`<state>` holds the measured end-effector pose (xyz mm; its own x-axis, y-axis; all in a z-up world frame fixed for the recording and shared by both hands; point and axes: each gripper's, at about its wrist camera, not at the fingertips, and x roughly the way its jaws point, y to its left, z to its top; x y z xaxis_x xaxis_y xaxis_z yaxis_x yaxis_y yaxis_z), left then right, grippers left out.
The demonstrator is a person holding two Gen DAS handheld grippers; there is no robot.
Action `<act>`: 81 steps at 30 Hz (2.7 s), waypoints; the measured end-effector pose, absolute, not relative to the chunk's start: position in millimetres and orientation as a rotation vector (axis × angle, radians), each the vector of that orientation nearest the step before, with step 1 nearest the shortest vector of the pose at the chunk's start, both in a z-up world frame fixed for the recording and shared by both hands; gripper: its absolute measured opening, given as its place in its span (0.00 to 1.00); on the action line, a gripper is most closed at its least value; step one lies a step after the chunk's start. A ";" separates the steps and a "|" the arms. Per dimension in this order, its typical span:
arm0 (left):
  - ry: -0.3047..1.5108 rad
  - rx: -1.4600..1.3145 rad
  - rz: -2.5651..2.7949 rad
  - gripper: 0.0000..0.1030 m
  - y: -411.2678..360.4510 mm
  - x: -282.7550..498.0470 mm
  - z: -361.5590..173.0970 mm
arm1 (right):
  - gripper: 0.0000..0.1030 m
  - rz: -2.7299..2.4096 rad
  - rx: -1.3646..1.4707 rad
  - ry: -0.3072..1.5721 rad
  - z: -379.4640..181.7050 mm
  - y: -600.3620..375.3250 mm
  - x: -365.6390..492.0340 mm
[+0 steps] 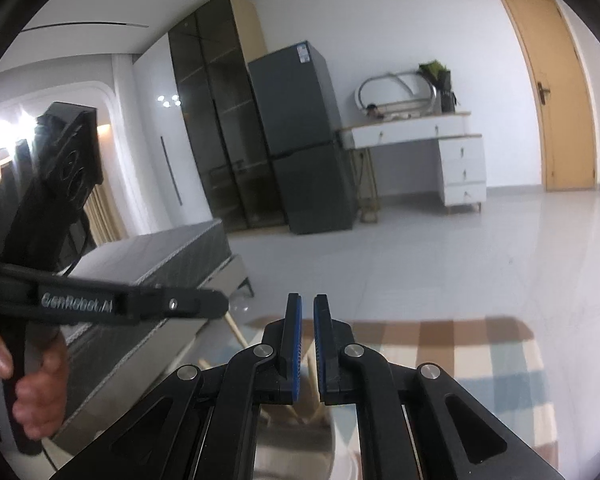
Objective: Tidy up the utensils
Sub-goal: 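Raise the chopsticks over the holder and release them inside with both tools, then lower both tools toward the chopstick pile beside the holder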
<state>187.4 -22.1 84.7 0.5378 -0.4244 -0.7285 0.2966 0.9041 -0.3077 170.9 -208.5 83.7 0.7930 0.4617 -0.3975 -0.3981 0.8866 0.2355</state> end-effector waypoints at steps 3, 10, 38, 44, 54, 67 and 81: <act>0.904 -0.159 -0.409 0.05 -18.7 180.8 89.6 | 0.33 0.467 0.181 0.499 76.4 -220.8 159.0; 0.826 -0.152 -0.328 0.54 -14.6 148.4 109.4 | 0.45 0.460 0.195 0.503 79.3 -237.2 112.4; 0.640 -0.204 -0.172 0.86 -4.4 6.3 92.3 | 1.00 0.360 0.191 0.353 98.4 -246.8 -22.9; 0.661 -0.198 -0.132 0.86 -2.1 -9.5 66.8 | 1.00 0.318 0.186 0.381 84.1 -250.1 -30.5; 0.695 -0.147 -0.084 0.86 -2.0 4.1 24.7 | 1.00 0.310 0.164 0.430 70.5 -255.8 -38.0; 0.831 -0.169 -0.037 0.86 8.3 28.0 -32.6 | 1.00 0.278 0.111 0.647 36.2 -236.8 -9.5; 0.939 -0.205 0.125 0.86 34.9 59.1 -53.1 | 0.82 0.226 -0.007 0.903 -25.8 -204.0 48.8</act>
